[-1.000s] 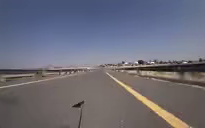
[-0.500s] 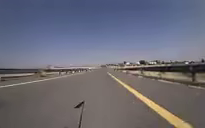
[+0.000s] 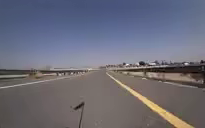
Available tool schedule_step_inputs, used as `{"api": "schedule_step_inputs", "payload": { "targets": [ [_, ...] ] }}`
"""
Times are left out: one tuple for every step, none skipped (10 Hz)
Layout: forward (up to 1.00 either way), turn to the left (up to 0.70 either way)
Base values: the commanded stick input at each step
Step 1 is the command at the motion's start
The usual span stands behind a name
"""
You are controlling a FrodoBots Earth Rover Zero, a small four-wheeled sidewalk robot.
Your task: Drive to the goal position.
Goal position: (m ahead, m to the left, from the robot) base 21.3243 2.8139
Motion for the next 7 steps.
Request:
{"api": "schedule_step_inputs", "payload": {
  "targets": [
    [1.0,0.0],
    [1.0,0.0],
    [1.0,0.0],
    [1.0,0.0],
    [1.0,0.0],
    [1.0,0.0],
    [1.0,0.0]
  ]
}}
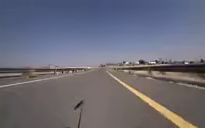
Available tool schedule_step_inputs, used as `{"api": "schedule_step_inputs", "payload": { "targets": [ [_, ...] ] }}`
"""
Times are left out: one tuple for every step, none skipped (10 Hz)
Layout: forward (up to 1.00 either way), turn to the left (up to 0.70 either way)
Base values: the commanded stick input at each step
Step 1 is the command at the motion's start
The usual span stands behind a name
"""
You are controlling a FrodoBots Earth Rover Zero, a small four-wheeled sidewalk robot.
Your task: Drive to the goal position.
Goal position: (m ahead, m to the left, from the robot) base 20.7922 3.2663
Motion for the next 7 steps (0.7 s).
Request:
{"api": "schedule_step_inputs", "payload": {
  "targets": [
    [1.0,0.0],
    [1.0,0.0],
    [1.0,0.0],
    [1.0,0.0],
    [1.0,0.0],
    [1.0,0.0],
    [1.0,0.0]
  ]
}}
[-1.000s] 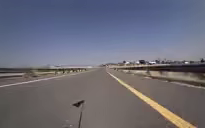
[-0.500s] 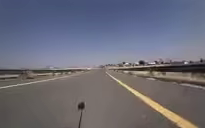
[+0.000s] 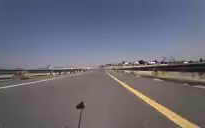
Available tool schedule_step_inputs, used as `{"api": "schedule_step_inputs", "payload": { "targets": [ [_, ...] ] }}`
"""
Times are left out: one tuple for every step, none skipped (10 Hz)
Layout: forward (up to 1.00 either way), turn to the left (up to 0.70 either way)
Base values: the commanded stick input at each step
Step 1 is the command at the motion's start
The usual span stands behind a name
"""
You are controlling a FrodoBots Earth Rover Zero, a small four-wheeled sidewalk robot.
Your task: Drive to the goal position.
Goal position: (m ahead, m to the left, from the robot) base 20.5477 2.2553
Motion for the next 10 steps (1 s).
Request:
{"api": "schedule_step_inputs", "payload": {
  "targets": [
    [1.0,0.0],
    [1.0,0.0],
    [1.0,0.0],
    [1.0,0.0],
    [1.0,0.0],
    [1.0,0.0],
    [1.0,0.0],
    [1.0,0.0],
    [1.0,0.0],
    [1.0,0.0]
  ]
}}
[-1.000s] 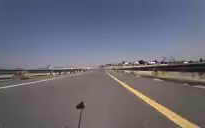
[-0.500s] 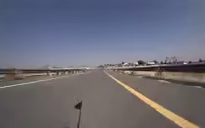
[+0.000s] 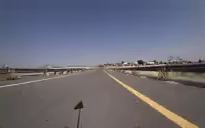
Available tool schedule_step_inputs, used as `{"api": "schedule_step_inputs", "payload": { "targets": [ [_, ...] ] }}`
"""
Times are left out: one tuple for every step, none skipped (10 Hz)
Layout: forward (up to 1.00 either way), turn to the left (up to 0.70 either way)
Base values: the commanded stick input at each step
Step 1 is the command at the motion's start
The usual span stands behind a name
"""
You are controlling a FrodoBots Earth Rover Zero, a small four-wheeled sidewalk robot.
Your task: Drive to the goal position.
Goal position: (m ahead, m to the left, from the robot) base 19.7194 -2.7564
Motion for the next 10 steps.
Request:
{"api": "schedule_step_inputs", "payload": {
  "targets": [
    [1.0,0.0],
    [1.0,0.0],
    [1.0,0.0],
    [1.0,0.0],
    [1.0,0.0],
    [1.0,0.0],
    [1.0,0.0],
    [1.0,0.0],
    [1.0,0.0],
    [1.0,0.0]
  ]
}}
